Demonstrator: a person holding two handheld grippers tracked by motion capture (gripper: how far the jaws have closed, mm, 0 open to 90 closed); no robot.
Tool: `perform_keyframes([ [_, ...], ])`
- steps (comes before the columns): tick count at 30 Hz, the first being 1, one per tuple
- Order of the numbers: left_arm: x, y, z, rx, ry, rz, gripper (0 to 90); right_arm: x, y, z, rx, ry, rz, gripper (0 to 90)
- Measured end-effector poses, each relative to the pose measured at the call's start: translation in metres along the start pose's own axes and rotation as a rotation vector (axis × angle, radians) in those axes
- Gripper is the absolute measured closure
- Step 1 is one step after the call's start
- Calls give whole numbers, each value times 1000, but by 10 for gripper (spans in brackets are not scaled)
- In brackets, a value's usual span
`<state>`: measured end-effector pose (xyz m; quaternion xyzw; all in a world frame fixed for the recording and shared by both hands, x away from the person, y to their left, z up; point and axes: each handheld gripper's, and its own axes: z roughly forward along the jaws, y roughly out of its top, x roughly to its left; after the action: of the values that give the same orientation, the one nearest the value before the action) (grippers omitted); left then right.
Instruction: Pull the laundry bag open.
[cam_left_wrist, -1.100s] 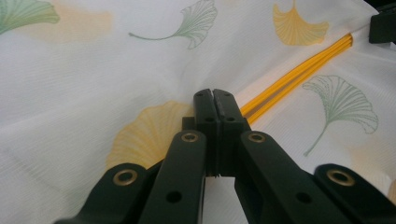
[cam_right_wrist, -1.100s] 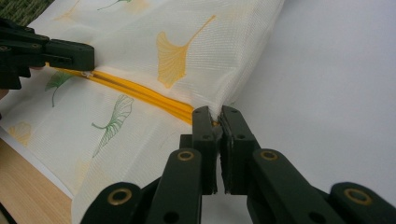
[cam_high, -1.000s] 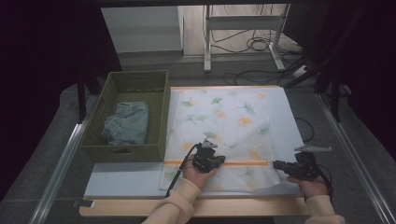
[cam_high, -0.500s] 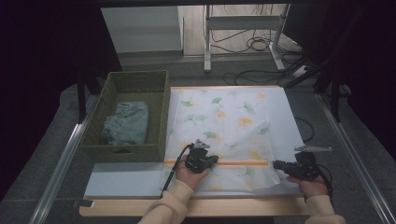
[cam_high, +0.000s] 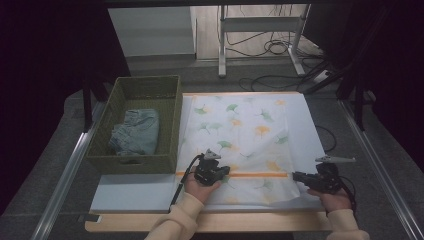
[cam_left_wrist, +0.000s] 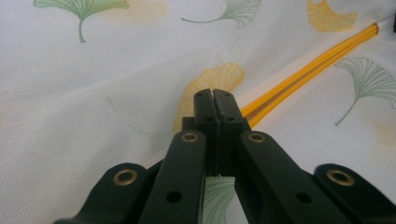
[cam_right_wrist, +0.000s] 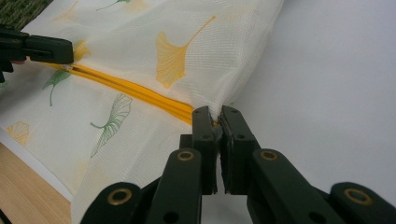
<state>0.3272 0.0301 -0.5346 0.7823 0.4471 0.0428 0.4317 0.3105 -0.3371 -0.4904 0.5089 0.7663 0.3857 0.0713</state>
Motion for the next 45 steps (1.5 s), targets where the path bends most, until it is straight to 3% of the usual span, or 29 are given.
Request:
perform_keyframes([
  [17, 15, -6, -11, -2, 18, -29, 900, 0, 0, 0, 3, -5, 1, 854],
  [45, 21, -11, -18, -7, 28, -35, 900, 0, 0, 1, 1, -9, 1, 854],
])
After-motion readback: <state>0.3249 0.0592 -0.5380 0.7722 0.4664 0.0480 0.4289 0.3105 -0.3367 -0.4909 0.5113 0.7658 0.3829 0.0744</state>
